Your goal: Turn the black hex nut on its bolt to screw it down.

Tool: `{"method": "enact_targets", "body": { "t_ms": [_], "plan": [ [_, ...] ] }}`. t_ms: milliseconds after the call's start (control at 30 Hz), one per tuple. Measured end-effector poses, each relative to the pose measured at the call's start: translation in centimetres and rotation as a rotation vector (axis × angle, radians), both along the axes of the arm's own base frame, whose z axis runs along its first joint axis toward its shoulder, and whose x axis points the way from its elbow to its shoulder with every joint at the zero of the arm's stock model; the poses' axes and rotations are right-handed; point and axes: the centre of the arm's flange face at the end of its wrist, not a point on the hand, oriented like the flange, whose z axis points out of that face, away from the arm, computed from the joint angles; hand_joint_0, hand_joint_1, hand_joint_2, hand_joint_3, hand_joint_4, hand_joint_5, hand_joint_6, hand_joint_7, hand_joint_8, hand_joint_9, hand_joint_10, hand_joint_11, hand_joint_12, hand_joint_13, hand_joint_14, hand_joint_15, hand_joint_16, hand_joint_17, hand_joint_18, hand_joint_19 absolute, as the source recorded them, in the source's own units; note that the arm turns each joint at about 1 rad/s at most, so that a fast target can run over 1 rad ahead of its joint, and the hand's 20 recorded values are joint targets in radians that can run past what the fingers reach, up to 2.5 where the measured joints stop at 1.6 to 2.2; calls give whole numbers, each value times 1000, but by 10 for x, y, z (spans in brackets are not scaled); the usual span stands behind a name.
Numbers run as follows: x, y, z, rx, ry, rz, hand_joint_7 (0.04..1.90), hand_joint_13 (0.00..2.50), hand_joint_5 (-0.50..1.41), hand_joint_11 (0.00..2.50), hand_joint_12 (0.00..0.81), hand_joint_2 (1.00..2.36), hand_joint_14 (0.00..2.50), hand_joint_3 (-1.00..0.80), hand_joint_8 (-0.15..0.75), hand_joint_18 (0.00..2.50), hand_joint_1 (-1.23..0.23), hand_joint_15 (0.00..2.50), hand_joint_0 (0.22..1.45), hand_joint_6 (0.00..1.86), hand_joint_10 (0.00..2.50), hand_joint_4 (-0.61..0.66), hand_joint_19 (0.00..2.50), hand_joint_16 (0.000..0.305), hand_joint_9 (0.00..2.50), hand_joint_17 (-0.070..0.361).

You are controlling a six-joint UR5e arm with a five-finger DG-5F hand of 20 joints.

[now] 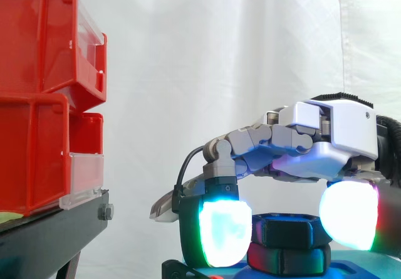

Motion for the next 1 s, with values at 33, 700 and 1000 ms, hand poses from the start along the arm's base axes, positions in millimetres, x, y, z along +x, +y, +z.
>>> {"method": "enact_targets", "body": {
  "t_ms": [33,700,1000],
  "plan": [
    [0,0,0,0,0,0,1173,539,-73,183,400,1000,6,-500,290,515,-493,117,382,504,7,247,495,70,568,157],
    [-2,-2,-1,-2,7,7,1207,494,-92,189,345,1000,5,-500,239,432,-705,121,485,503,8,181,534,56,517,127],
    [-2,-3,-1,-3,7,9,1231,507,-88,207,340,1000,6,-500,235,433,-699,130,493,503,9,181,537,55,516,124]
  ]
}}
